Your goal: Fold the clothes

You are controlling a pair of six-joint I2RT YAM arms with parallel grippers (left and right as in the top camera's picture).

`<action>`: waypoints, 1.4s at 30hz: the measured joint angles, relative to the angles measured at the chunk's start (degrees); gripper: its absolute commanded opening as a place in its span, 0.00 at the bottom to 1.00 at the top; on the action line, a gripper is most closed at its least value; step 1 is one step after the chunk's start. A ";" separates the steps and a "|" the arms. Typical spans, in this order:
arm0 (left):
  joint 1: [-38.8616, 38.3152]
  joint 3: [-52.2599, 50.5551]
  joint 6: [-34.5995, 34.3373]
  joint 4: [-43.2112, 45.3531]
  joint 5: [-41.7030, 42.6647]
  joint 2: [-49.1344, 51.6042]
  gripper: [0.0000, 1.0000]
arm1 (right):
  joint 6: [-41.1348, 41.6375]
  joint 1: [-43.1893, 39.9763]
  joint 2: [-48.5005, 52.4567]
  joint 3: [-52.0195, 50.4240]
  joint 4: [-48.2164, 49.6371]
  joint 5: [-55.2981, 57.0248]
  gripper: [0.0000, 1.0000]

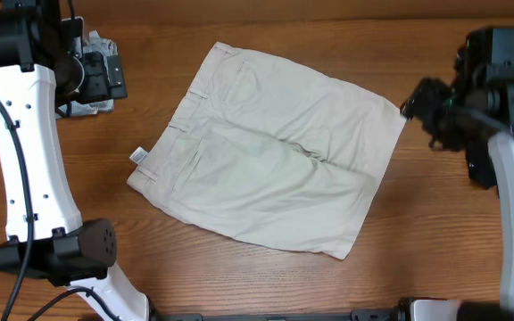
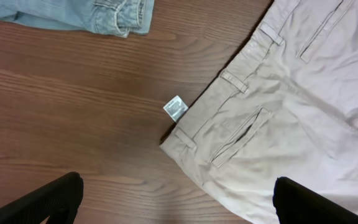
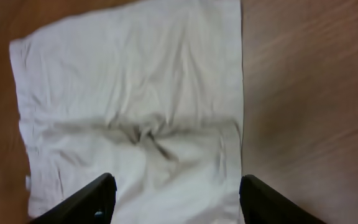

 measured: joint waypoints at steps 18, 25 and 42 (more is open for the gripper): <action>3.58 -23.80 -1.77 4.61 -2.80 -14.43 1.00 | 20.13 29.27 -11.02 -43.25 9.99 1.20 0.68; 3.78 -34.62 -1.75 13.51 -2.95 -14.21 1.00 | 24.70 31.91 -11.15 -56.11 21.44 1.14 0.68; 3.78 -47.04 -0.83 24.37 -2.95 -14.10 1.00 | 21.38 31.91 -8.07 -60.65 33.59 -2.75 0.47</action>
